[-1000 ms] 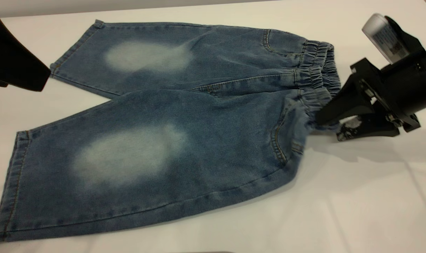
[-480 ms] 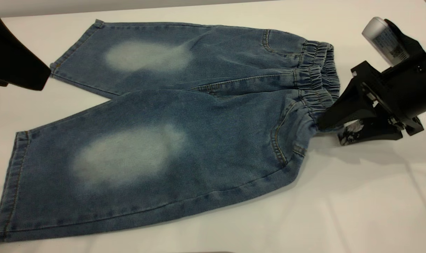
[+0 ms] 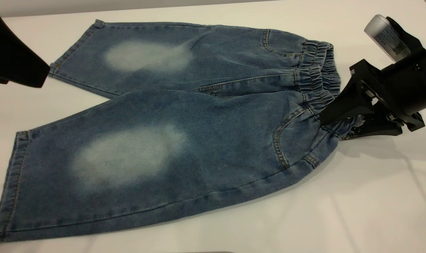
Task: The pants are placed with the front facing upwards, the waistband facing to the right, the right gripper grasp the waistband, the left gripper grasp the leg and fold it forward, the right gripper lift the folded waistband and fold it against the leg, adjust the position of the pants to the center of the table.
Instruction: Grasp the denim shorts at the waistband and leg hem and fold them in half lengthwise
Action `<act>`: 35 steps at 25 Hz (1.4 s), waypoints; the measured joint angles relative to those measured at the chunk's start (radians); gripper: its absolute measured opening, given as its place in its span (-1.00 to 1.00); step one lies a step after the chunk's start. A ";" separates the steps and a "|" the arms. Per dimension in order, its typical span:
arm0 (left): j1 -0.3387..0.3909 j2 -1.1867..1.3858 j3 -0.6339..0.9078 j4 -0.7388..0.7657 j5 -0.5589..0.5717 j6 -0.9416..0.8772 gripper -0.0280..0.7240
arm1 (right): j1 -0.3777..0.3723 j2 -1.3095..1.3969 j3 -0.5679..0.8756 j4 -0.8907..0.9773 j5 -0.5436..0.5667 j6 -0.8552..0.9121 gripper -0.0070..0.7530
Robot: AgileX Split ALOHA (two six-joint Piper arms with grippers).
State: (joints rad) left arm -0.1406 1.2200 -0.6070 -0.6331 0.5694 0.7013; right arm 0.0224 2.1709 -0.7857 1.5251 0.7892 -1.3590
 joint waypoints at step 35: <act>0.000 0.535 0.148 0.572 -0.296 -0.090 0.45 | 0.000 0.000 0.000 0.022 0.032 -0.008 -0.84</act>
State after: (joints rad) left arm -0.1406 1.7552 -0.4588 -0.0611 0.2737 0.6117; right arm 0.0224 2.1709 -0.7857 1.5472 0.8207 -1.3666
